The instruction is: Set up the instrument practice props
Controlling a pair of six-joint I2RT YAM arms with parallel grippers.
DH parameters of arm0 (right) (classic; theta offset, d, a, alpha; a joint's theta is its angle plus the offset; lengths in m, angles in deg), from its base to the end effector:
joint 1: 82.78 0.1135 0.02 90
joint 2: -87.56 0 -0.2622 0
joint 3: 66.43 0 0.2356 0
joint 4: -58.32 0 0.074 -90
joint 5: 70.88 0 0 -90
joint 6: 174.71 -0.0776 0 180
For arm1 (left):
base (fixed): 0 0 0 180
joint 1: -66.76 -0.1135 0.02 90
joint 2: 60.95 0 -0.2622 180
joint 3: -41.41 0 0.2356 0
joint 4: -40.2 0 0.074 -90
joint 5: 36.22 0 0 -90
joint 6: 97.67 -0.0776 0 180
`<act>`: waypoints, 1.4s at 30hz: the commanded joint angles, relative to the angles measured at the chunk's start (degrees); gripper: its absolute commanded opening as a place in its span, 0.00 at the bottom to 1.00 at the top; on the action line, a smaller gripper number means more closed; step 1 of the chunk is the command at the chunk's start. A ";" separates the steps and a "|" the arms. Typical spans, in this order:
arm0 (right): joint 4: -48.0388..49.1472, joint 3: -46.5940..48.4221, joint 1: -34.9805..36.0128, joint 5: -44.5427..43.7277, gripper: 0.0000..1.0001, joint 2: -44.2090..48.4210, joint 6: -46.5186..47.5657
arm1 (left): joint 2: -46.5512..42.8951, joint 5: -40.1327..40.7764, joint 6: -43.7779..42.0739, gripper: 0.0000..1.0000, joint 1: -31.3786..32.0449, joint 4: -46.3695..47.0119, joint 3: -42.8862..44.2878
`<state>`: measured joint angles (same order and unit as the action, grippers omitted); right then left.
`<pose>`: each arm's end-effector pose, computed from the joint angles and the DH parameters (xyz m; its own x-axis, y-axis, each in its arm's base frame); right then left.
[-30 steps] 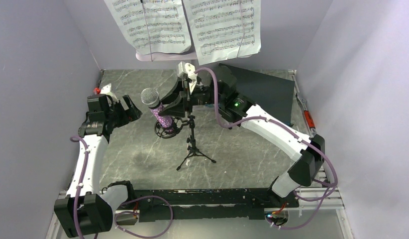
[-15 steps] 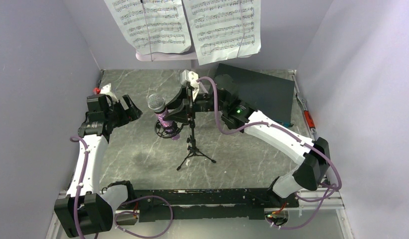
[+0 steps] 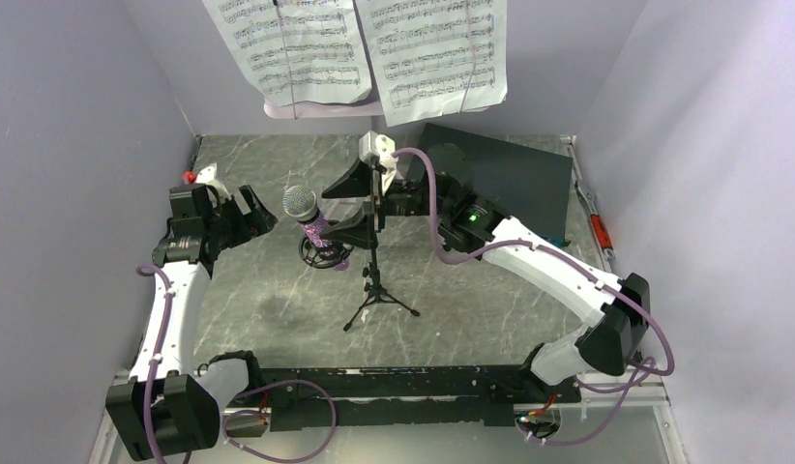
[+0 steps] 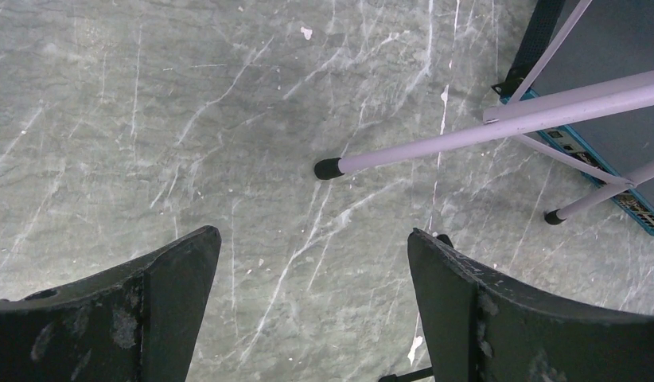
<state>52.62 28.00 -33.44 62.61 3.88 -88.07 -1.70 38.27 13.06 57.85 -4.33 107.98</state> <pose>0.1891 0.3021 0.4295 -0.0012 0.0639 -0.9980 -0.9987 -0.0512 -0.0021 0.2384 0.0164 0.2789 -0.5804 -0.4362 -0.6876 -0.1543 0.8880 -0.4331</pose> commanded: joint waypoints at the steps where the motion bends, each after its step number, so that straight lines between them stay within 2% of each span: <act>1: 1.83 -0.72 0.20 -1.91 0.83 2.72 0.27 | -0.17 -1.71 0.78 0.94 -0.29 2.48 -0.22; 6: 1.76 -3.59 0.20 -7.35 0.88 4.63 0.43 | -0.23 -2.15 1.11 0.94 -0.26 3.05 -0.31; 13: 3.60 -11.43 -0.02 -23.73 0.98 10.45 -1.19 | -1.70 -1.52 1.74 0.94 -0.24 4.02 -0.94; 20: 1.47 -17.25 -2.45 -35.88 1.00 14.42 -6.70 | -2.93 -1.01 4.06 0.94 -0.30 7.02 -1.42; 23: 0.40 -19.75 -5.09 -39.38 1.00 16.42 -9.85 | -3.02 -0.87 4.56 0.94 -0.29 8.43 -1.58; 28: 0.06 -25.25 -12.88 -39.67 1.00 19.60 -15.60 | -3.47 -0.96 5.61 0.94 -0.25 11.29 -2.55; 34: -1.06 -32.10 -19.40 -43.14 1.00 23.77 -14.89 | -3.20 -0.74 7.40 0.94 -0.25 16.56 -5.17; 42: 3.98 -46.53 -24.88 -63.25 1.00 31.12 -13.62 | -1.15 5.04 8.68 0.94 -0.28 24.72 -9.59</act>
<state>51.66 -12.58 -56.02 12.25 31.42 -101.60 -3.50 39.28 20.58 57.83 12.92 100.37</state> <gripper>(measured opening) 0.994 0.934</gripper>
